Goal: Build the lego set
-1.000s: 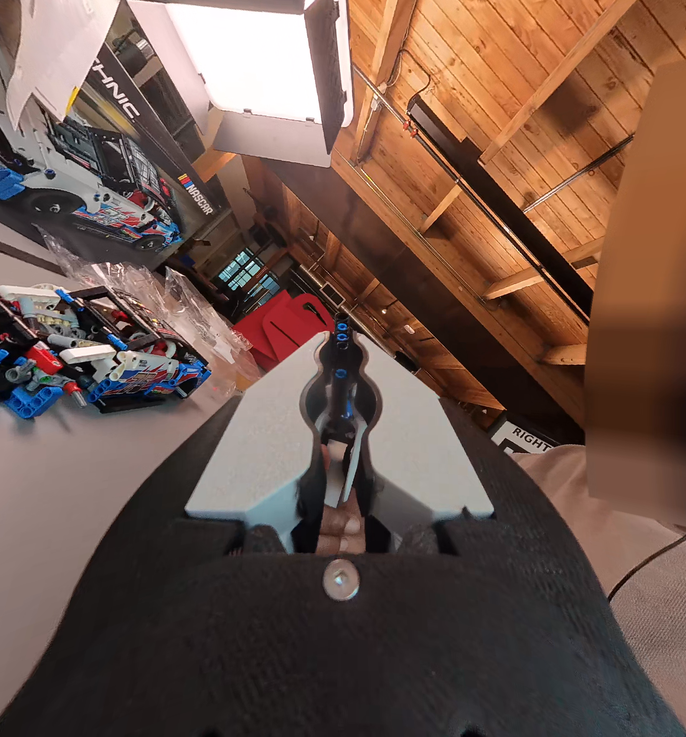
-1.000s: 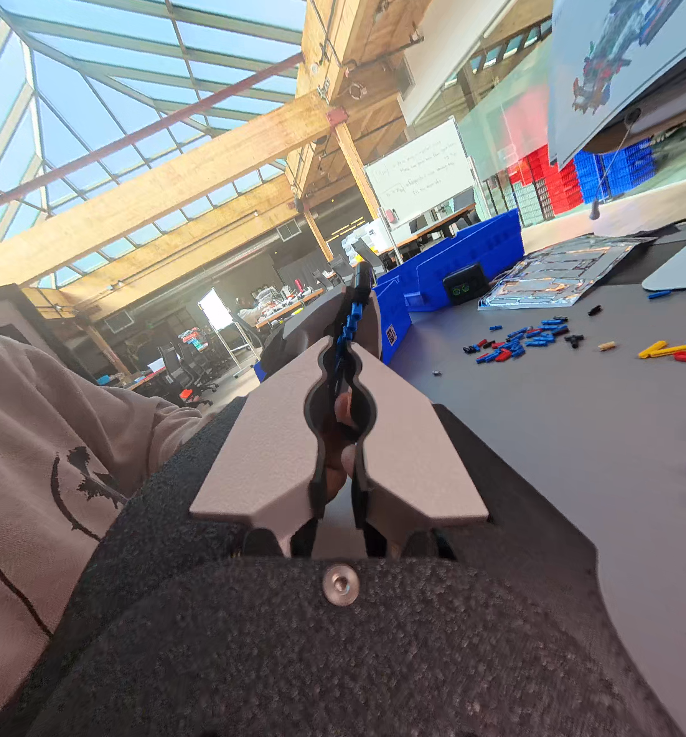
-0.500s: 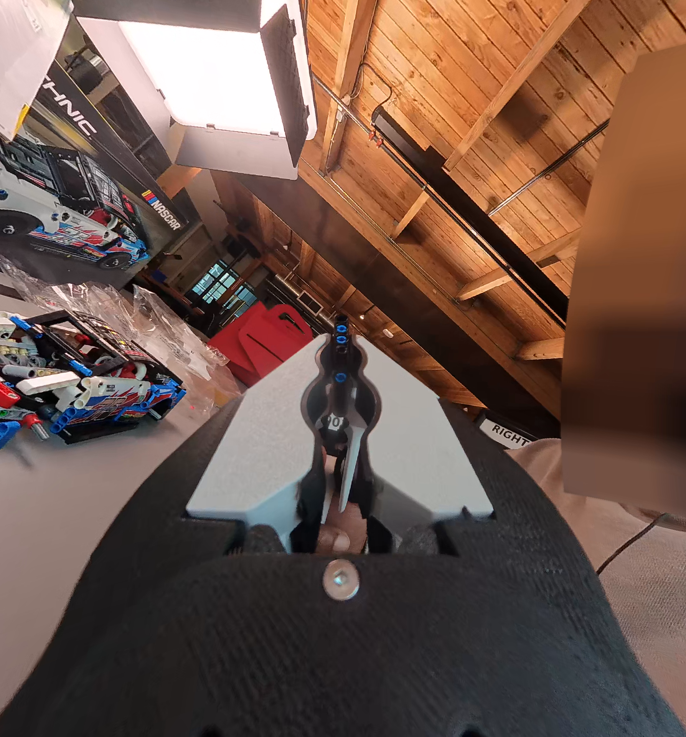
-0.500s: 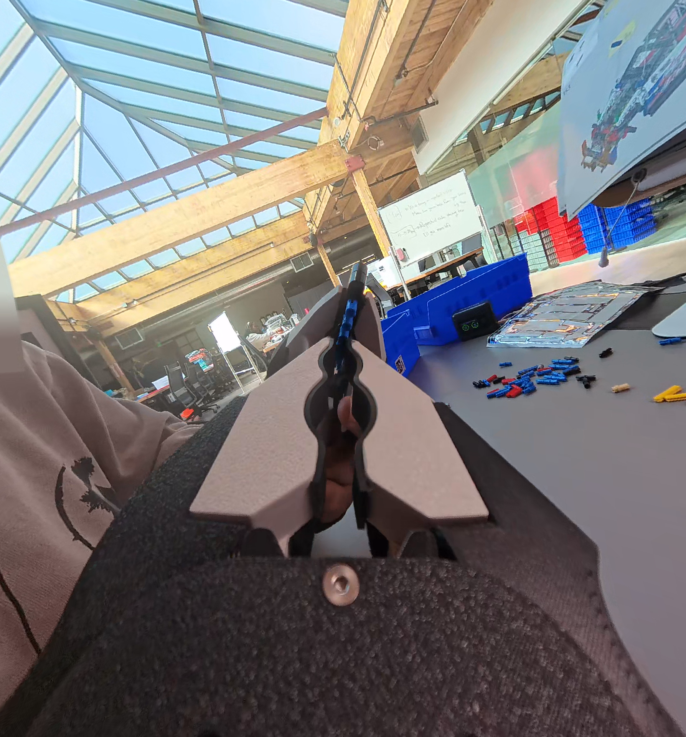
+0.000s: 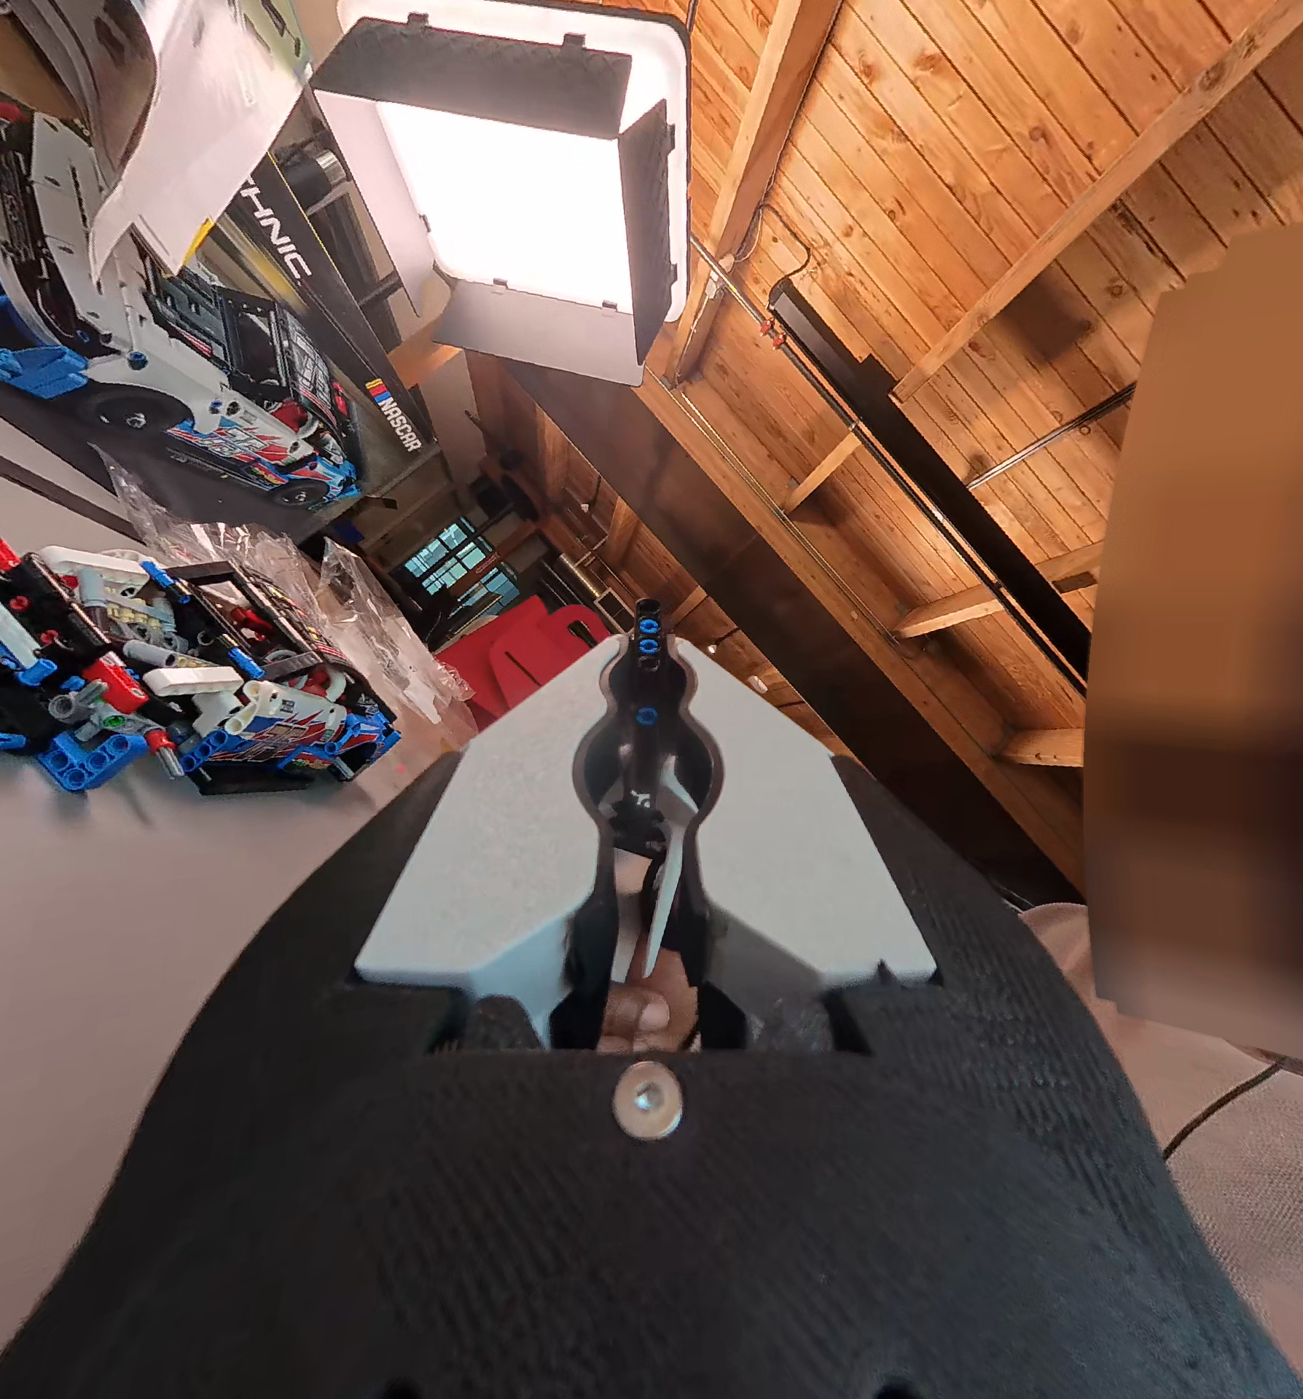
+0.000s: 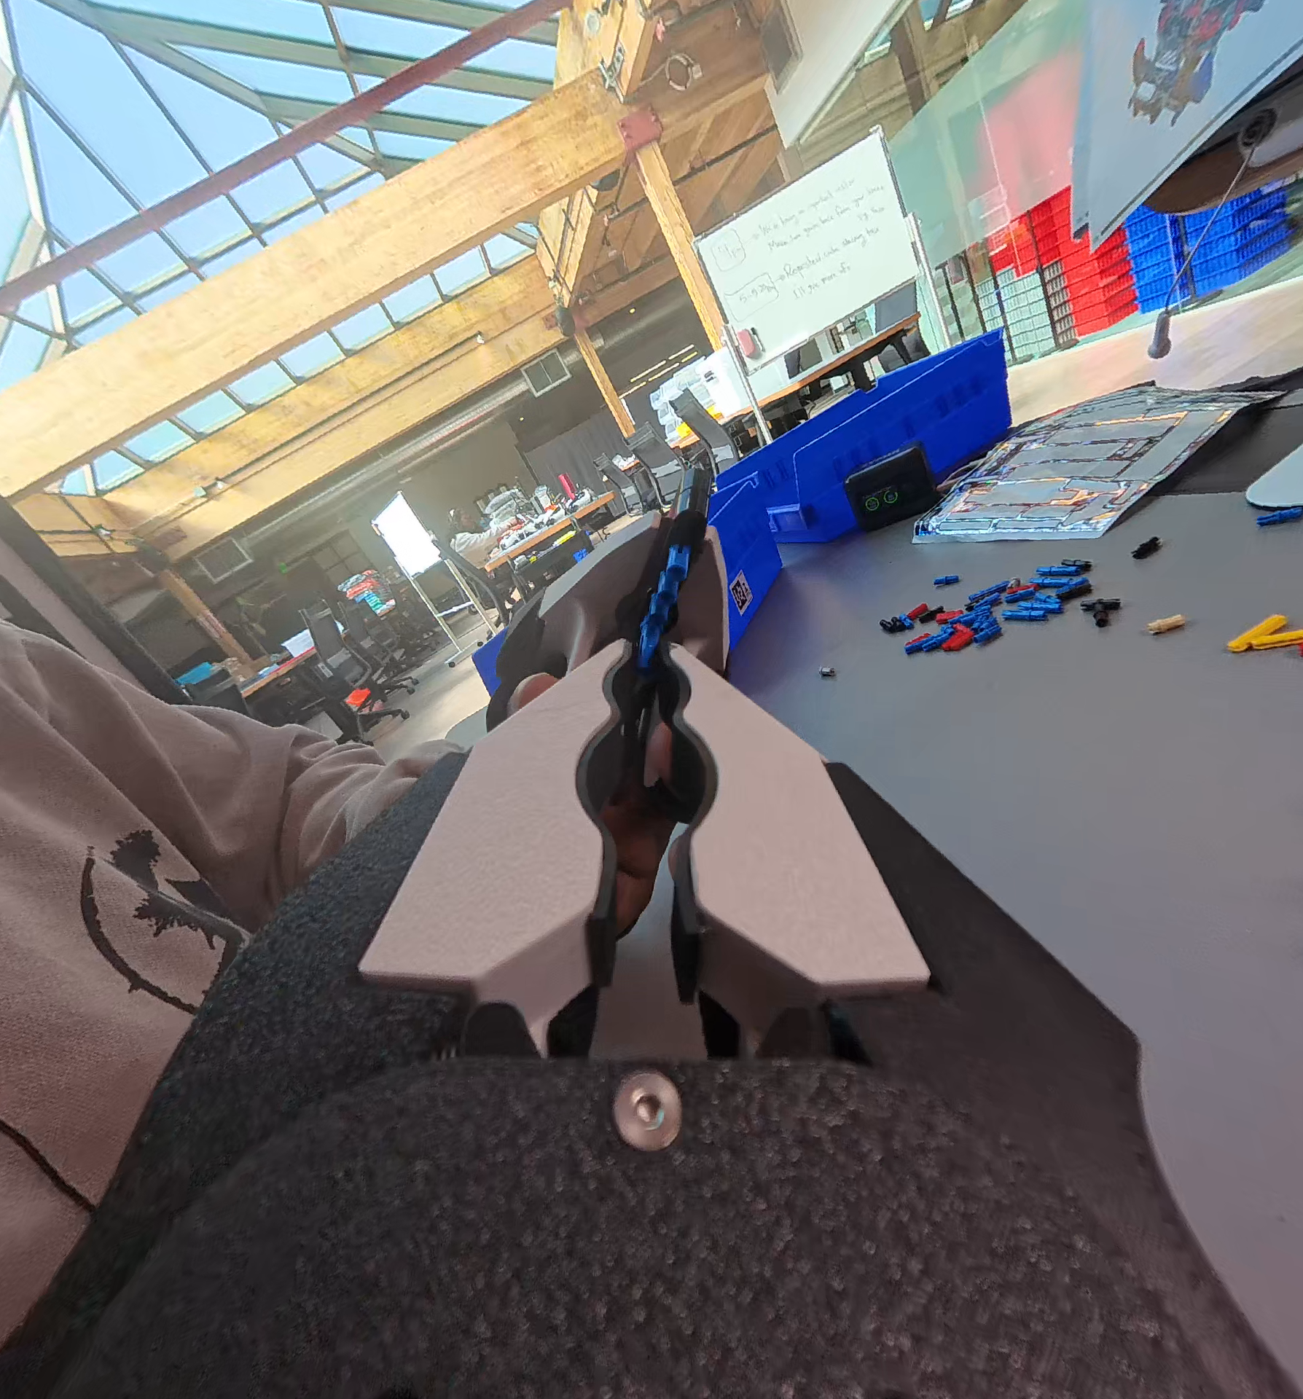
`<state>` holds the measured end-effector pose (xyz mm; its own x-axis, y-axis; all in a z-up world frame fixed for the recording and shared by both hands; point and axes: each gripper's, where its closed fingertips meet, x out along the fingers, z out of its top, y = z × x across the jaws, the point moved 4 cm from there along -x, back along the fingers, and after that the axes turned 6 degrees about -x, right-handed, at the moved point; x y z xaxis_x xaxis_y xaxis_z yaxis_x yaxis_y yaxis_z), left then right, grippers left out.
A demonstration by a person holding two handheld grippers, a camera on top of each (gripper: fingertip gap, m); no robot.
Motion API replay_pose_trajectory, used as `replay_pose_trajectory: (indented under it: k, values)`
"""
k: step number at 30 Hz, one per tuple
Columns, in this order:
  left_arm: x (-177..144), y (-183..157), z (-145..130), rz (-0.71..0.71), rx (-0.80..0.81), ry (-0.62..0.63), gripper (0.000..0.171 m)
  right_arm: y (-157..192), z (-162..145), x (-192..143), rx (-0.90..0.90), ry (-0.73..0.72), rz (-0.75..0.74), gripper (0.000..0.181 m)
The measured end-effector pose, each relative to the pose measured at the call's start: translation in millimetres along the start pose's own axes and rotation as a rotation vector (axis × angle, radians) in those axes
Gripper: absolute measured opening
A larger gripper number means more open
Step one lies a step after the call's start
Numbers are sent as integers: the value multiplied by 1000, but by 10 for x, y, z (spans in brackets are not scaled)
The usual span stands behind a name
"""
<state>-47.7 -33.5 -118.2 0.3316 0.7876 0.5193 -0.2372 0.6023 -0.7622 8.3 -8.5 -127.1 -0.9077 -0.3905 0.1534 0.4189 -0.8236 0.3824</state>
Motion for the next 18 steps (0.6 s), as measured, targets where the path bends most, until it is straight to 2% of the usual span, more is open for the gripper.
replay_pose_trajectory:
  k: [3, 6, 9, 11, 18]
  values:
    - [17, -5, -7, 24, 92, 68, 5, -29, 7, -32, 16, 22, 17, 1]
    - [19, 1, -29, 58, 188, 206, 18, -97, 93, -110, 10, 44, 16, 1]
    - [3, 15, -63, 81, 234, 301, 15, -135, 129, -176, -15, 86, 15, 1]
    - [-1, 26, -69, 91, 242, 331, 6, -112, 109, -184, -28, 121, 35, 1]
    - [-18, -5, -110, 81, 216, 358, 7, -68, 85, -190, -16, 120, 58, 1]
